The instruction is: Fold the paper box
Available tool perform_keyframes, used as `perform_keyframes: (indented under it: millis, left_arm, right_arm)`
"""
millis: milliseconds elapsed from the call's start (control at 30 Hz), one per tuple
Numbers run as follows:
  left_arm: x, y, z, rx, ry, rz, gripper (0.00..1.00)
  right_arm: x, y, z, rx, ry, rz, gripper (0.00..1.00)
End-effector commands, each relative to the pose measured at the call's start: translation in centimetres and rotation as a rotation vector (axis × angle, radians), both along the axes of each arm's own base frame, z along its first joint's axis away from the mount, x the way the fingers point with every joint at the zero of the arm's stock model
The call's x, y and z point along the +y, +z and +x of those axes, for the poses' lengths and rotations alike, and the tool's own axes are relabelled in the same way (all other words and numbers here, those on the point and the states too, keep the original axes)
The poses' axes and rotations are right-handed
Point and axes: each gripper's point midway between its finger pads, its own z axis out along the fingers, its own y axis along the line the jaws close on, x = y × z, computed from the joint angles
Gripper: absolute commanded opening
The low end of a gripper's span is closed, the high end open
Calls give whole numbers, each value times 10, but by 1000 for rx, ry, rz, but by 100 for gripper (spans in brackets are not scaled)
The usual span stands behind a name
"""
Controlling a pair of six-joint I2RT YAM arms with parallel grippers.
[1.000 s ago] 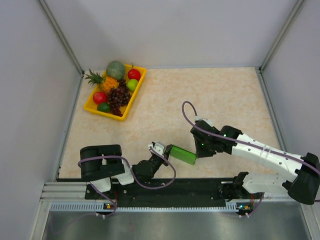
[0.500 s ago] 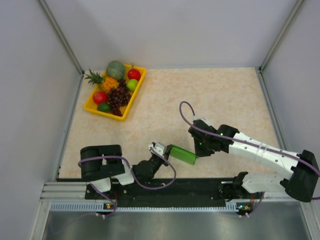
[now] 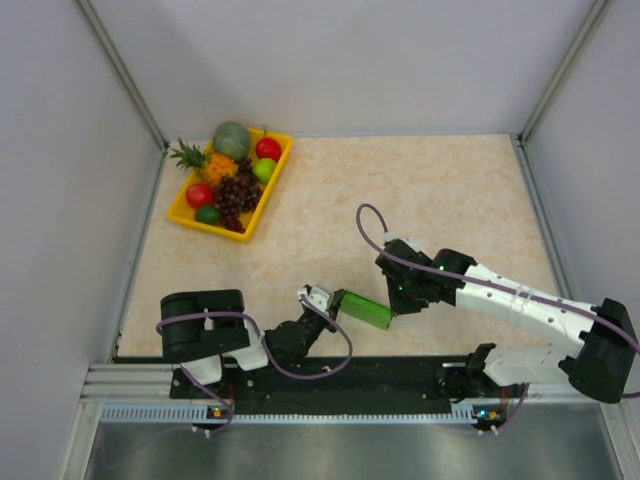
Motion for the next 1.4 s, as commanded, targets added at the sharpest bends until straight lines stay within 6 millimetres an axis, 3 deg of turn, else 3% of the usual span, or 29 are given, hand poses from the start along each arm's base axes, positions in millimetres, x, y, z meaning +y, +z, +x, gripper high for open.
perform_keyframes:
  millis: [0, 367, 433, 633, 733, 867, 1133, 1367]
  left_arm:
    - [2, -3, -5, -10, -20, -2, 0]
    - [-1, -4, -7, -16, -31, 18, 0]
    - [-1, -3, -7, -18, -31, 14, 0]
    - [-1, -2, -8, -19, -31, 11, 0]
    - [-1, -3, -8, -20, -32, 14, 0]
    - [-2, -3, -8, -21, -35, 14, 0]
    - [-2, -3, -8, -21, -31, 12, 0]
    - [-2, -3, -8, -21, -34, 15, 0]
  right_arm:
    - [8, 8, 7, -32, 16, 18, 1]
    - [13, 35, 18, -38, -88, 188, 0]
    - [10, 34, 22, -25, -119, 214, 0]
    - [26, 33, 19, 17, -125, 341, 0]
    - [18, 38, 17, -15, -37, 295, 0]
    - [-4, 30, 9, -2, 19, 140, 20]
    - [-6, 9, 3, 9, 43, 19, 27]
    - [-4, 8, 13, -27, 29, -30, 20]
